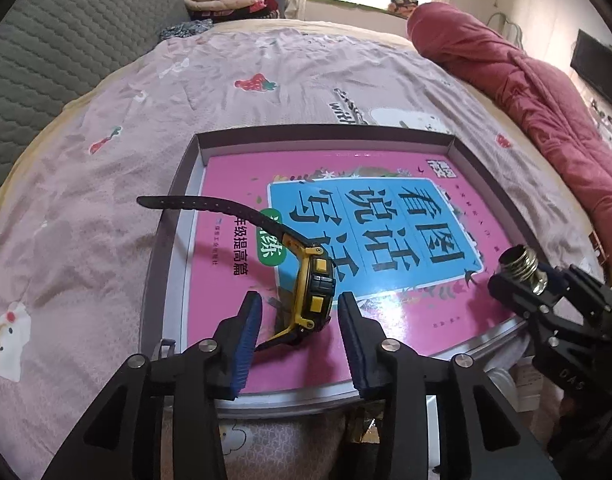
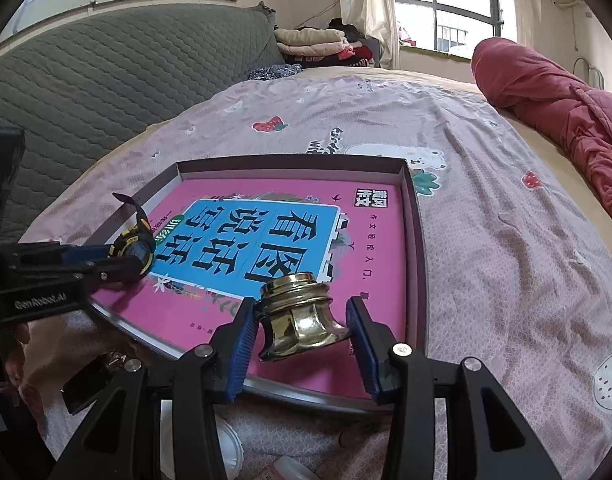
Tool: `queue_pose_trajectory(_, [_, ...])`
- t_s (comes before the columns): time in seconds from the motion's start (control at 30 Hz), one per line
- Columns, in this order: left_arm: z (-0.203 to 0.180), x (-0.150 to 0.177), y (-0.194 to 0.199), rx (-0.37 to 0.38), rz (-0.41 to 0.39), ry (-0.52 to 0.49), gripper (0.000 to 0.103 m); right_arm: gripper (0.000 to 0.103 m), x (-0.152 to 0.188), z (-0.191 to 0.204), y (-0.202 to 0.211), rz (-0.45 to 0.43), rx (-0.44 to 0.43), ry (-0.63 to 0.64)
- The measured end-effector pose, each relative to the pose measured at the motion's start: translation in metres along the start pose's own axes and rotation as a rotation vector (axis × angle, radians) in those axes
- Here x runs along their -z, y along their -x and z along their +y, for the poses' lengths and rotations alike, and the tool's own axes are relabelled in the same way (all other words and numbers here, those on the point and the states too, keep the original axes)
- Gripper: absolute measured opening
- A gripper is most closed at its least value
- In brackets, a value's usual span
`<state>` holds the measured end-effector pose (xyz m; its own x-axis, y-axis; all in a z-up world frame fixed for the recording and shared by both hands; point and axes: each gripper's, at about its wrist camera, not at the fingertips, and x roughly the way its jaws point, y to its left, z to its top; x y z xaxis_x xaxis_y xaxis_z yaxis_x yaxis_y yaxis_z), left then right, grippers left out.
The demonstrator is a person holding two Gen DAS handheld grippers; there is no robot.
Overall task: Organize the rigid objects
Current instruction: 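Open left tool to drop the watch in the tray while right tool sets the brass cap inside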
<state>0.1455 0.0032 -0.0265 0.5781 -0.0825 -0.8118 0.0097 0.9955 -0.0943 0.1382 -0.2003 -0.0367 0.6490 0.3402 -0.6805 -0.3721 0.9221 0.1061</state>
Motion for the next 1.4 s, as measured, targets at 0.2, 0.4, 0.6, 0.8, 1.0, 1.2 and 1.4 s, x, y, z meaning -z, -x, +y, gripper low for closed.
queue_pose_trajectory(0.2, [0.001, 0.004, 0.003, 0.001, 0.006, 0.01, 0.043, 0.046, 0.0, 0.0, 0.001, 0.001, -0.002, 0.0])
queue_pose_trajectory(0.4, [0.003, 0.006, 0.009, 0.008, -0.002, 0.023, 0.047, 0.046, -0.001, -0.002, 0.002, 0.001, 0.007, 0.001])
queue_pose_trajectory(0.6, [0.003, 0.008, 0.011, 0.01, -0.004, 0.025, 0.048, 0.046, -0.001, -0.006, 0.006, -0.01, 0.025, -0.008])
queue_pose_trajectory(0.8, [0.004, 0.008, 0.017, 0.026, -0.015, 0.034, 0.049, 0.046, -0.002, -0.006, 0.007, -0.01, 0.024, -0.011])
queue_pose_trajectory(1.0, [0.004, 0.008, 0.018, 0.025, -0.015, 0.037, 0.049, 0.046, -0.002, -0.006, 0.008, -0.012, 0.022, -0.015])
queue_pose_trajectory(1.2, [0.007, 0.007, 0.022, 0.027, -0.033, 0.048, 0.049, 0.046, -0.003, -0.008, 0.011, -0.021, 0.021, -0.024])
queue_pose_trajectory(1.4, [0.005, 0.006, 0.029, 0.038, -0.05, 0.045, 0.054, 0.05, -0.004, -0.012, 0.015, -0.034, 0.022, -0.037])
